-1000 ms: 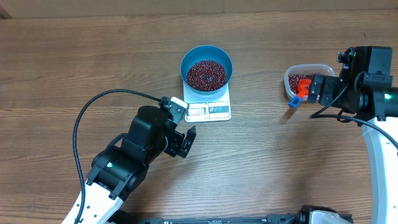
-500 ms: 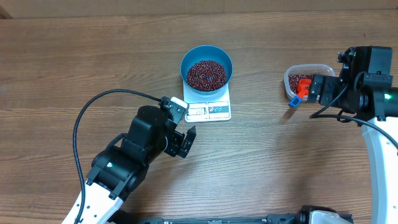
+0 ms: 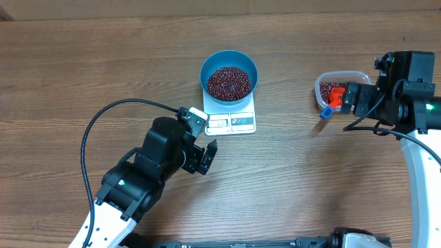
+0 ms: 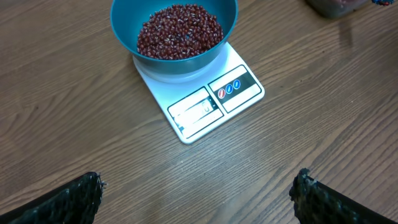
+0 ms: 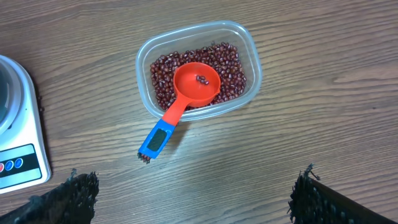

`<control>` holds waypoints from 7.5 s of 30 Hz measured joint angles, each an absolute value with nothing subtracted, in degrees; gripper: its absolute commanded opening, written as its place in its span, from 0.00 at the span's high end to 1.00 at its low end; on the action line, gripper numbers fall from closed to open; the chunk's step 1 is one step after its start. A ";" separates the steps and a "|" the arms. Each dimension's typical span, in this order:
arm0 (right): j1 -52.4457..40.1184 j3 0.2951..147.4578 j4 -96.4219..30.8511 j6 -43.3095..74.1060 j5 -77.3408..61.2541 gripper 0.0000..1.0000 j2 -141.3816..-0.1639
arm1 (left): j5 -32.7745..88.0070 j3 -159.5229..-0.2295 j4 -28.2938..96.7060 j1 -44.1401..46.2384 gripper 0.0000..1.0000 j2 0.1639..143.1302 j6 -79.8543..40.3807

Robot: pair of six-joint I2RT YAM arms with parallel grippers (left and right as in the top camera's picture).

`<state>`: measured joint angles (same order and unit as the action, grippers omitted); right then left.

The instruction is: Scoop item into bowl and weigh 150g on scale

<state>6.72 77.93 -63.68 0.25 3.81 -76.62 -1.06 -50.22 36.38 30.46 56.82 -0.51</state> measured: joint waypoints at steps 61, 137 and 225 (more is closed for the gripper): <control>6.72 77.93 -63.70 0.23 3.81 0.00 -76.62 | -1.06 -50.22 36.38 30.46 0.00 56.82 -0.51; 6.72 77.91 -63.72 0.19 3.84 0.00 -76.62 | 3.84 -15.88 7.73 8.05 0.01 12.71 0.21; 6.72 76.44 -54.52 0.10 3.55 0.00 -74.35 | 6.07 -0.51 3.84 -0.86 0.00 0.86 8.97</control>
